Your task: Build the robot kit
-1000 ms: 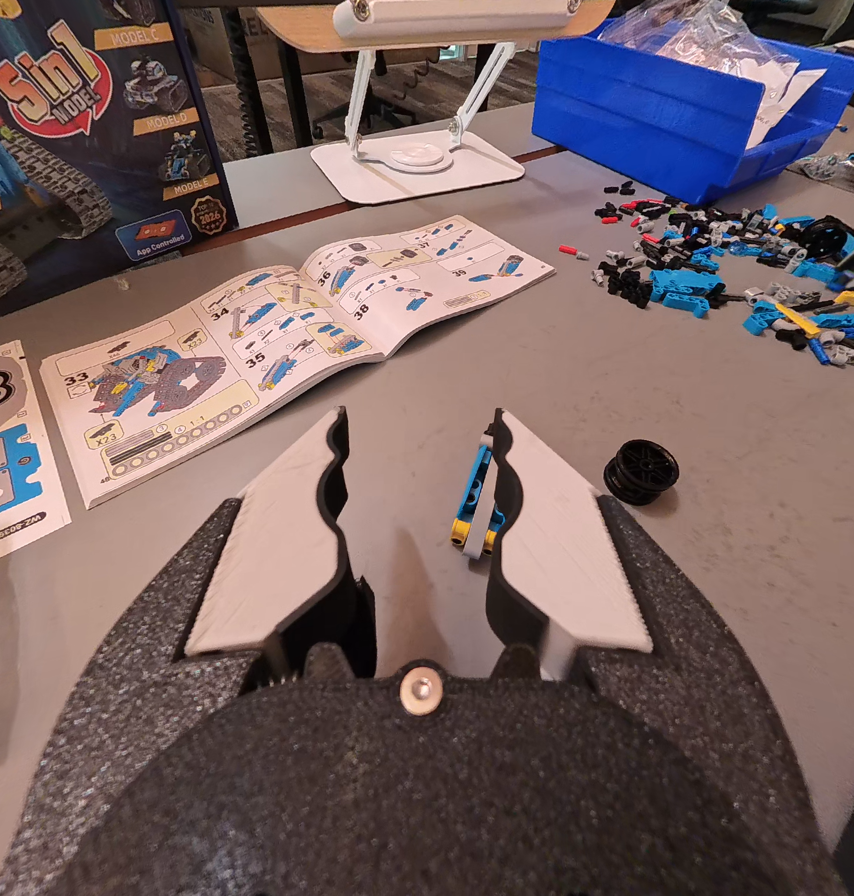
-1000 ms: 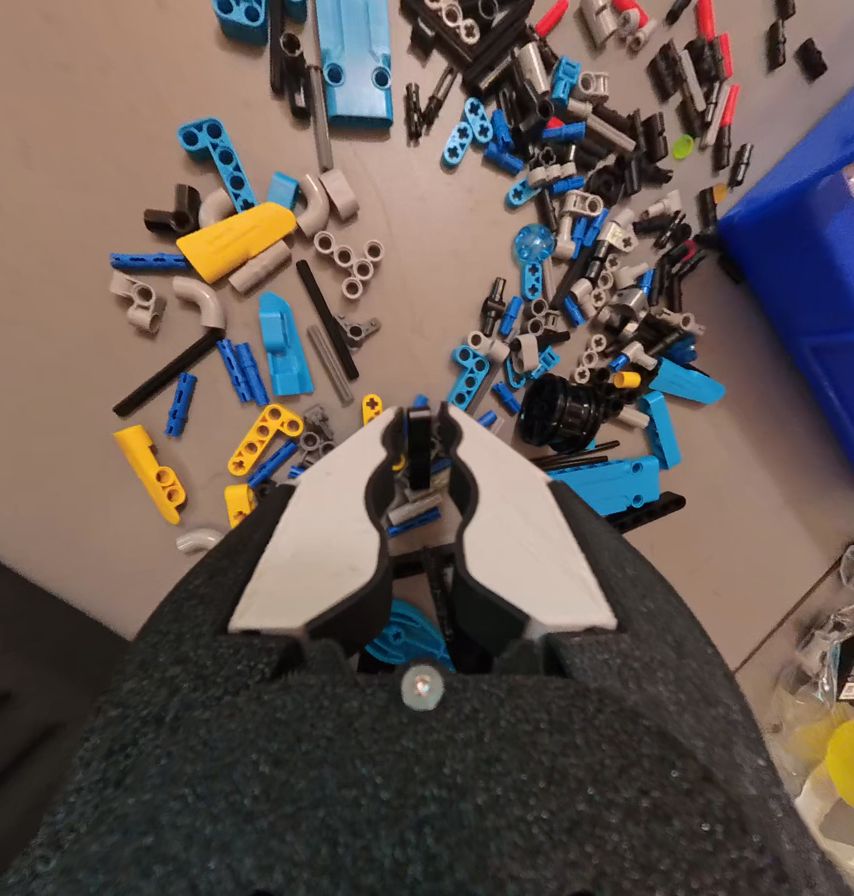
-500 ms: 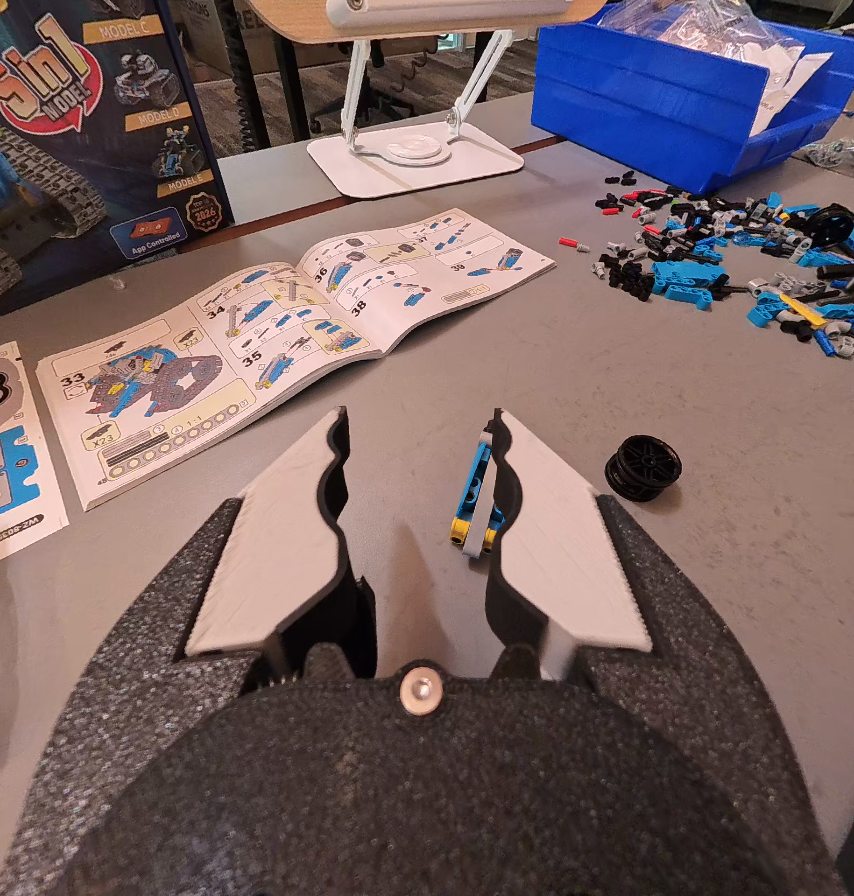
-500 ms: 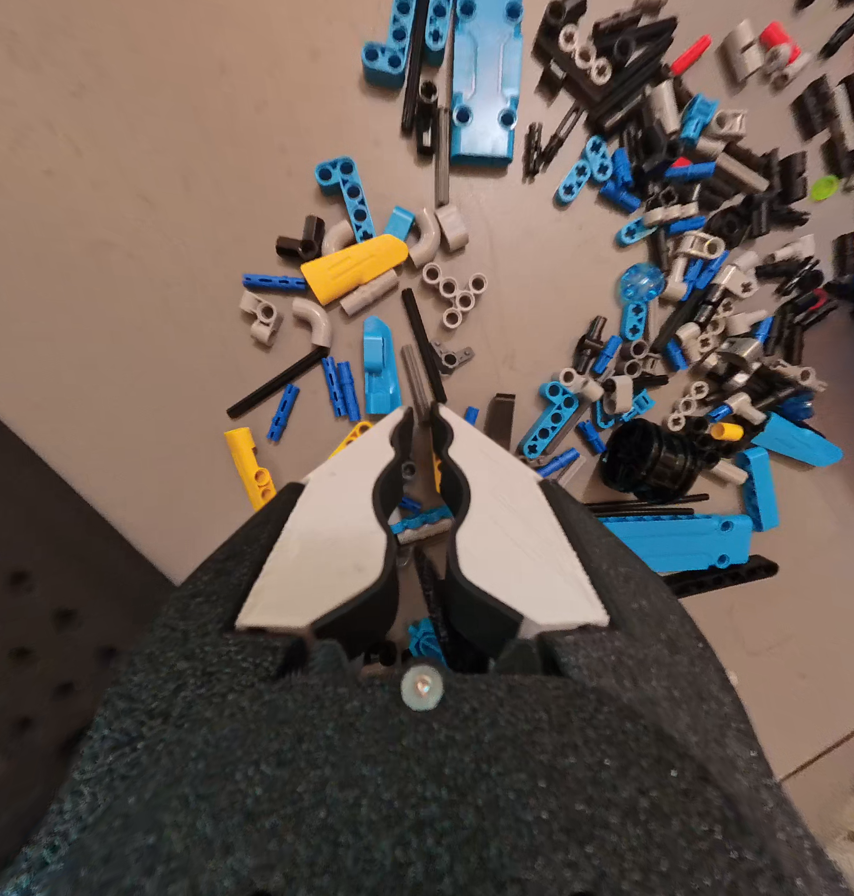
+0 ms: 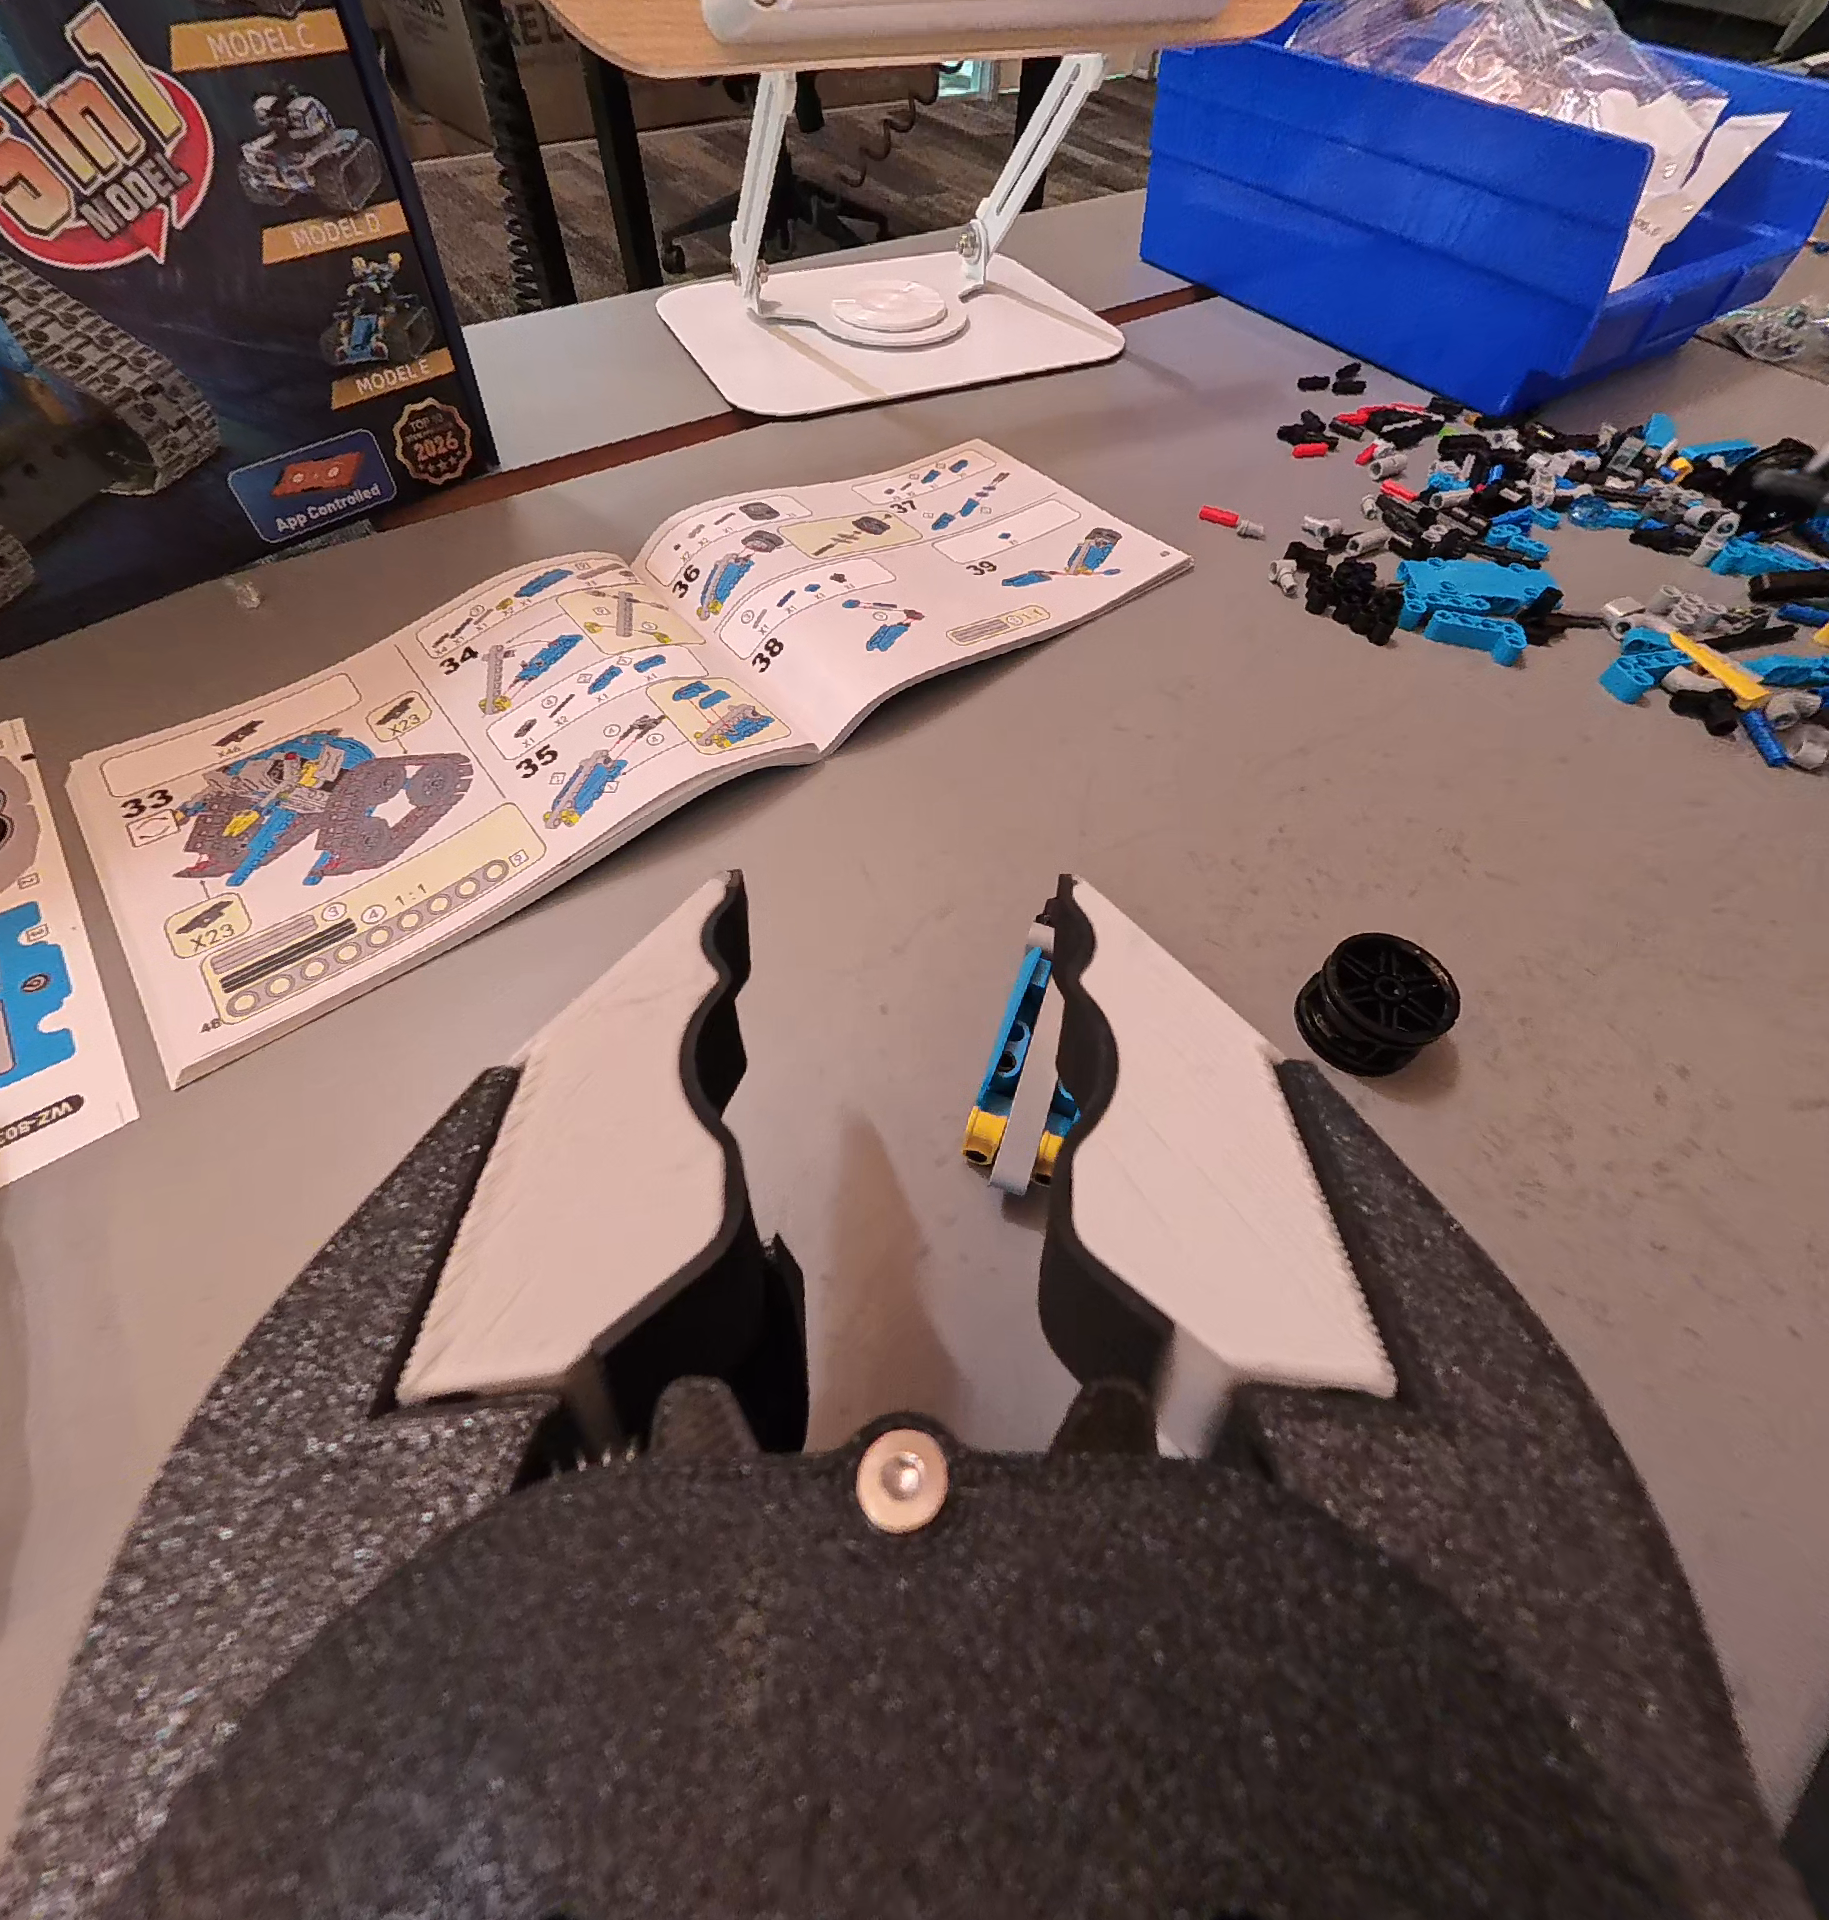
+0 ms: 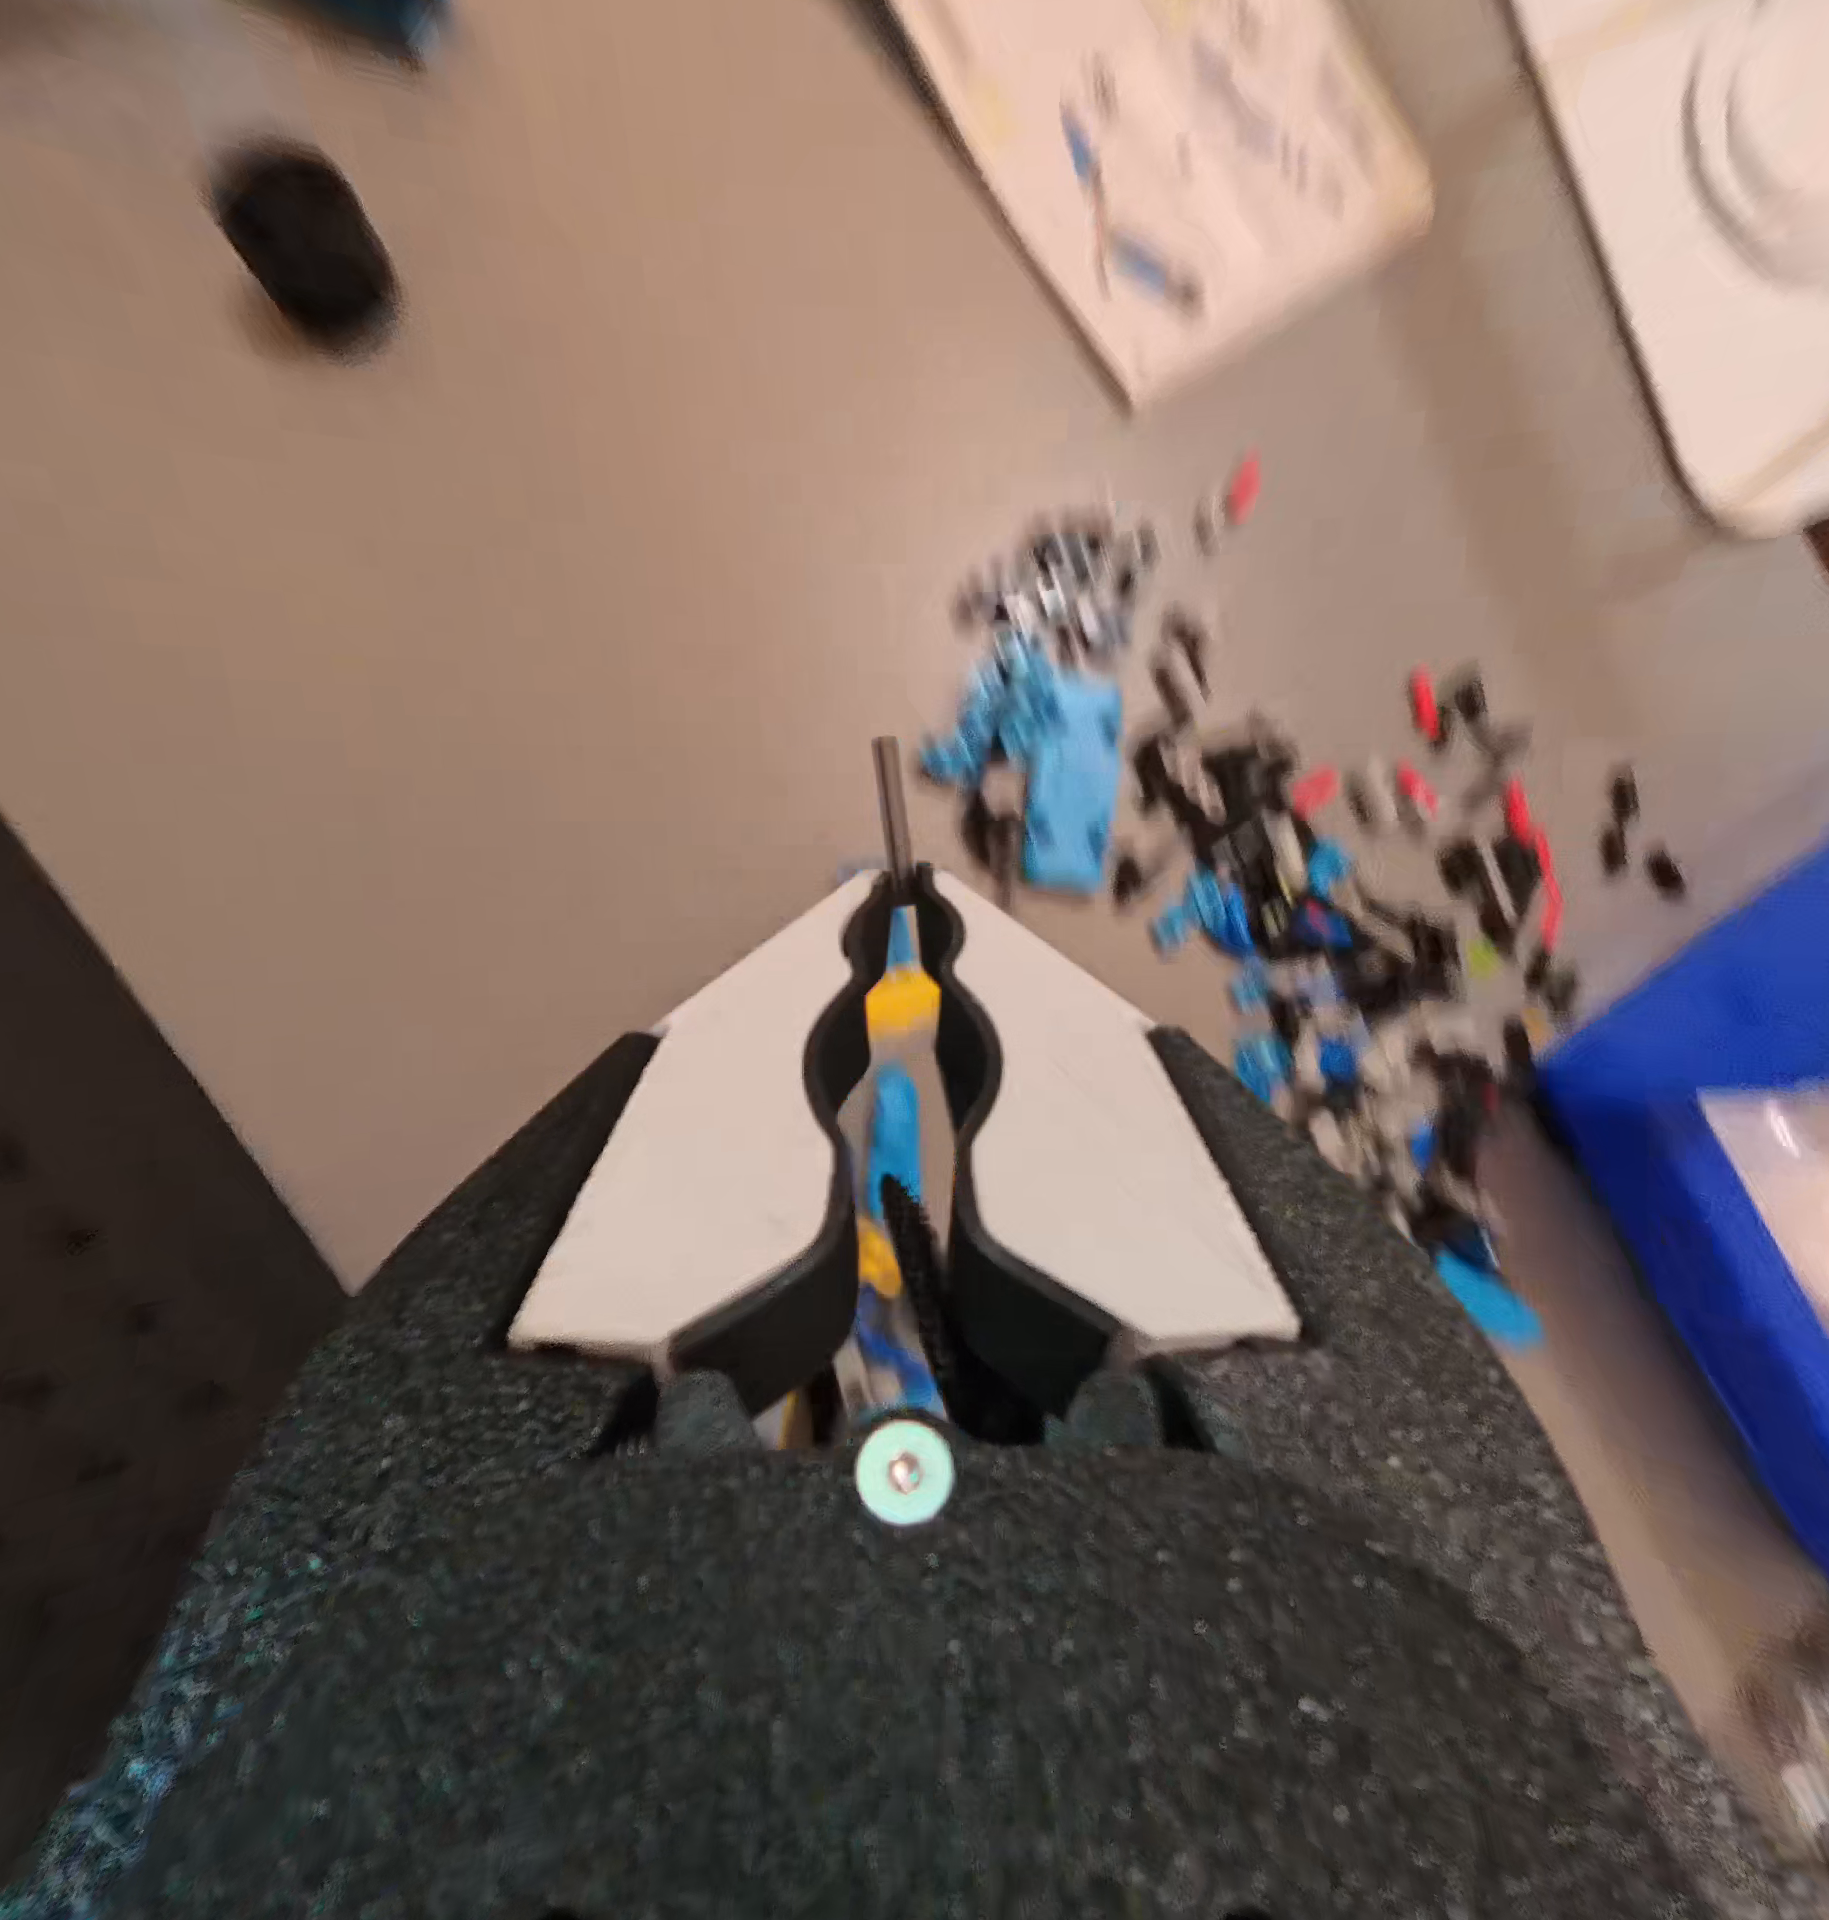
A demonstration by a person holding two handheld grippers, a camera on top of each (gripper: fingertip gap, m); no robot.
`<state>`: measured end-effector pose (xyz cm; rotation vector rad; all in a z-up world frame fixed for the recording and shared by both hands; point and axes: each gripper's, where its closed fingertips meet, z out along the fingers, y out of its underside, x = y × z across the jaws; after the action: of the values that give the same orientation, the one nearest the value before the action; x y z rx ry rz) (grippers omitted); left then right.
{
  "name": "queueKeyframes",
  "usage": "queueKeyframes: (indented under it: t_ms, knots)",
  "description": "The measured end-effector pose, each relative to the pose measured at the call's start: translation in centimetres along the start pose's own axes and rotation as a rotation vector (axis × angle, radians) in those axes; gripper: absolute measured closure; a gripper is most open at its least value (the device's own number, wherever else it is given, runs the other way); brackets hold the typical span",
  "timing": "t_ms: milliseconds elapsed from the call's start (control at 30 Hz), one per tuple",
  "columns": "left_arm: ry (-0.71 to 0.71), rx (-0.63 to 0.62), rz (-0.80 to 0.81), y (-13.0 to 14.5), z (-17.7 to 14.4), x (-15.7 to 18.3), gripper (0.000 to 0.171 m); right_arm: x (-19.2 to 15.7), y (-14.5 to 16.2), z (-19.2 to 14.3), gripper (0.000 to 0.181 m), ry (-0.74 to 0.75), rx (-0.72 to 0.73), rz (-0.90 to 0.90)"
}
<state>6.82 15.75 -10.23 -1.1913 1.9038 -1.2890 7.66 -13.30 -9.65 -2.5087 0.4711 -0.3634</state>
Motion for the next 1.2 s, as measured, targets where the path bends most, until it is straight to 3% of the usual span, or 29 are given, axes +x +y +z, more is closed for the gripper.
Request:
queueKeyframes:
  t_ms: [67,133,400,633,767,833,967,1067,1200]
  knots:
    - [0.001,-0.001,0.007,0.0,0.0,0.1,0.113,-3.3,-3.8,2.1,0.176,-0.141,0.101,-0.007]
    - [0.000,0.003,0.014,-0.1,0.0,0.1,0.113,-5.5,-5.6,4.7,0.176,-0.201,0.113,-0.045]
    - [0.020,0.000,0.015,-0.1,0.1,0.6,0.113,-10.7,-5.0,9.8,0.176,-0.297,-0.015,-0.121]
    - [0.017,0.003,0.018,-0.1,0.1,0.6,0.113,-10.9,-5.4,10.0,0.171,-0.302,0.035,-0.063]
    - [-0.005,0.006,0.033,-0.1,0.0,0.2,0.113,-9.2,-5.2,6.5,0.160,-0.251,0.111,-0.028]
    - [-0.014,0.005,0.031,0.0,-0.1,0.0,0.113,-5.7,-3.5,3.2,0.161,-0.142,0.148,0.065]
    - [-0.011,-0.005,0.018,0.1,0.0,-0.1,0.114,-0.4,2.9,-1.9,0.162,0.018,0.156,0.292]
    - [-0.014,-0.008,0.029,0.1,0.1,0.0,0.114,-0.3,7.4,-2.9,0.161,0.071,0.090,0.379]
    - [-0.019,-0.010,0.034,0.2,0.2,0.0,0.114,-3.1,10.5,-3.1,0.161,0.052,0.022,0.409]
